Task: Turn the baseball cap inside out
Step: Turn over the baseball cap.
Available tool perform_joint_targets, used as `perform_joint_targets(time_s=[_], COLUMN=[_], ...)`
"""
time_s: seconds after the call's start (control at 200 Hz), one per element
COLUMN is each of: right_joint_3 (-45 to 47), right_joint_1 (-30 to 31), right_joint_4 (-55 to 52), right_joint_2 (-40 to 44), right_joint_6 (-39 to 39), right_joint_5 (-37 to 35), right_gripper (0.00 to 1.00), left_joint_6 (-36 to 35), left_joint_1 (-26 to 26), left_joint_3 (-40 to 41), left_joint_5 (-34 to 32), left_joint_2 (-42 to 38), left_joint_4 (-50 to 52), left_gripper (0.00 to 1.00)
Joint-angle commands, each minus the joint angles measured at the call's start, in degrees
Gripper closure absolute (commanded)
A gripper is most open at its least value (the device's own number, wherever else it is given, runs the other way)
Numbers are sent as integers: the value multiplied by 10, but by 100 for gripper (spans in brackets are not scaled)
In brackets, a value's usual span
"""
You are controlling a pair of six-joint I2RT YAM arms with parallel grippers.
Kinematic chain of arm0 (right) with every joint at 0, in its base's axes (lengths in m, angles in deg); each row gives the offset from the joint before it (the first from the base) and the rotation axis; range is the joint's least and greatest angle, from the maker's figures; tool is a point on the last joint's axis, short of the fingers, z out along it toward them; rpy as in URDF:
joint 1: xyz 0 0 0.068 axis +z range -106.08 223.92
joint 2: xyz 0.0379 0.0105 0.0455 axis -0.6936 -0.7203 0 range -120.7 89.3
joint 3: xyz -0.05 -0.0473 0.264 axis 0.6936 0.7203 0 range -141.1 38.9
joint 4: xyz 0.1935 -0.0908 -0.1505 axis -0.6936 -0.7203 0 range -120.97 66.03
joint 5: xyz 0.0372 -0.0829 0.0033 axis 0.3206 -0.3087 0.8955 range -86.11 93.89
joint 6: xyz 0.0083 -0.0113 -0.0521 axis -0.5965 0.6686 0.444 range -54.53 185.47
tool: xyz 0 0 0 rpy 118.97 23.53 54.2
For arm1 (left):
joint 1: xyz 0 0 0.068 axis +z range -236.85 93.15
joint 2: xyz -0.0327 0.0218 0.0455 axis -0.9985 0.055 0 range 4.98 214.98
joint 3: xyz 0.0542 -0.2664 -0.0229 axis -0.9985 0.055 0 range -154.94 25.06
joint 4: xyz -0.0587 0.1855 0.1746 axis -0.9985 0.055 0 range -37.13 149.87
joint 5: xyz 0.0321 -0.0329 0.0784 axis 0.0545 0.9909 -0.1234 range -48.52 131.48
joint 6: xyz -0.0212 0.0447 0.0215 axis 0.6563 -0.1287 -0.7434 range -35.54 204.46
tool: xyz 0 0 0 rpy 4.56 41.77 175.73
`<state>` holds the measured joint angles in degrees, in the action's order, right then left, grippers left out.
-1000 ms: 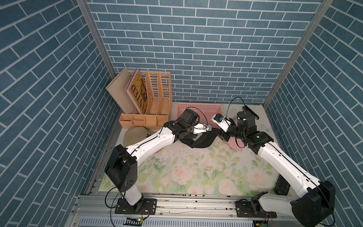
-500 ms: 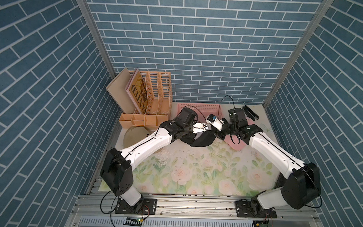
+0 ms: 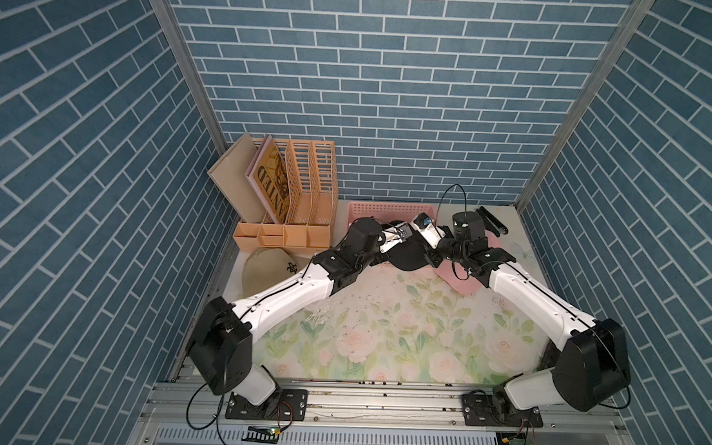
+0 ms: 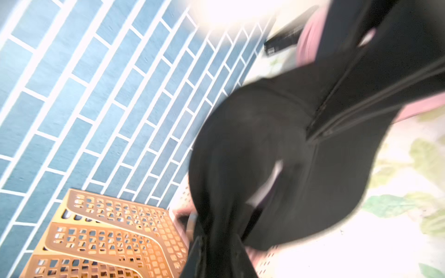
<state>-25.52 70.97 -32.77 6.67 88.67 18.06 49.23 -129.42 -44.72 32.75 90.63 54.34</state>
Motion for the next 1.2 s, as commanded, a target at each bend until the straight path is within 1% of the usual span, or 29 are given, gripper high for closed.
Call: perform_joint_targets(time_s=[0.0, 0.03, 0.06, 0.1, 0.14, 0.195, 0.26, 0.305, 0.34, 0.4, 0.46, 0.495, 0.565, 0.605, 0.66, 0.755, 0.855, 0.93, 0.975, 1.02, 1.085, 1.195], right_joint_3=[27, 35, 42, 53, 70, 96, 118, 124, 129, 145, 141, 140, 141, 150, 179, 230, 252, 254, 249, 246, 239, 228], right_joint_1=[-13, -13, -13, -12, -10, -2, 16, 33, 48, 86, 117, 136, 166, 177, 184, 186, 190, 194, 198, 201, 206, 214], right_joint_4=[58, 74, 87, 106, 133, 175, 210, 217, 216, 221, 203, 199, 204, 227, 308, 467, 545, 552, 548, 541, 531, 528], right_joint_2=[41, 51, 61, 75, 92, 117, 140, 149, 155, 159, 145, 132, 102, 86, 71, 55, 38, 25, 16, 9, -1, -17], right_joint_6=[-23, -18, -8, 8, 31, 70, 110, 139, 172, 237, 286, 317, 369, 400, 446, 521, 580, 608, 618, 623, 626, 632], right_joint_5=[-153, -169, -179, -183, -183, -179, -173, -160, -149, -149, -178, -214, -286, -324, -368, -401, -409, -408, -409, -408, -411, -418], right_gripper=[100, 100, 100, 100, 100, 100, 99, 98, 98, 98, 99, 100, 100, 100, 100, 100, 100, 100, 100, 100, 100, 100], left_joint_6=[78, 80, 79, 79, 82, 107, 169, 223, 269, 346, 402, 430, 464, 480, 489, 491, 485, 476, 469, 454, 431, 417], left_joint_1=[-1, -2, -2, -1, 1, 10, 43, 76, 101, 143, 174, 185, 192, 192, 192, 189, 183, 176, 167, 153, 129, 102], left_joint_3=[-20, -20, -19, -18, -13, -8, -22, -51, -80, -130, -177, -198, -223, -236, -259, -297, -299, -291, -288, -294, -312, -332], left_joint_5=[117, 146, 171, 187, 181, 141, 96, 97, 101, 127, 164, 185, 208, 215, 239, 258, 270, 288, 283, 264, 216, 171], left_joint_2=[-75, -86, -96, -110, -120, -127, -118, -102, -83, -51, -19, -6, 9, 15, 26, 48, 71, 86, 90, 96, 106, 128], left_joint_4=[20, 32, 41, 45, 35, 5, -14, 7, 31, 77, 120, 139, 159, 170, 192, 233, 269, 285, 289, 301, 328, 354], left_gripper=[72, 69, 69, 68, 67, 62, 51, 45, 37, 36, 35, 36, 36, 36, 37, 38, 32, 32, 32, 32, 30, 27])
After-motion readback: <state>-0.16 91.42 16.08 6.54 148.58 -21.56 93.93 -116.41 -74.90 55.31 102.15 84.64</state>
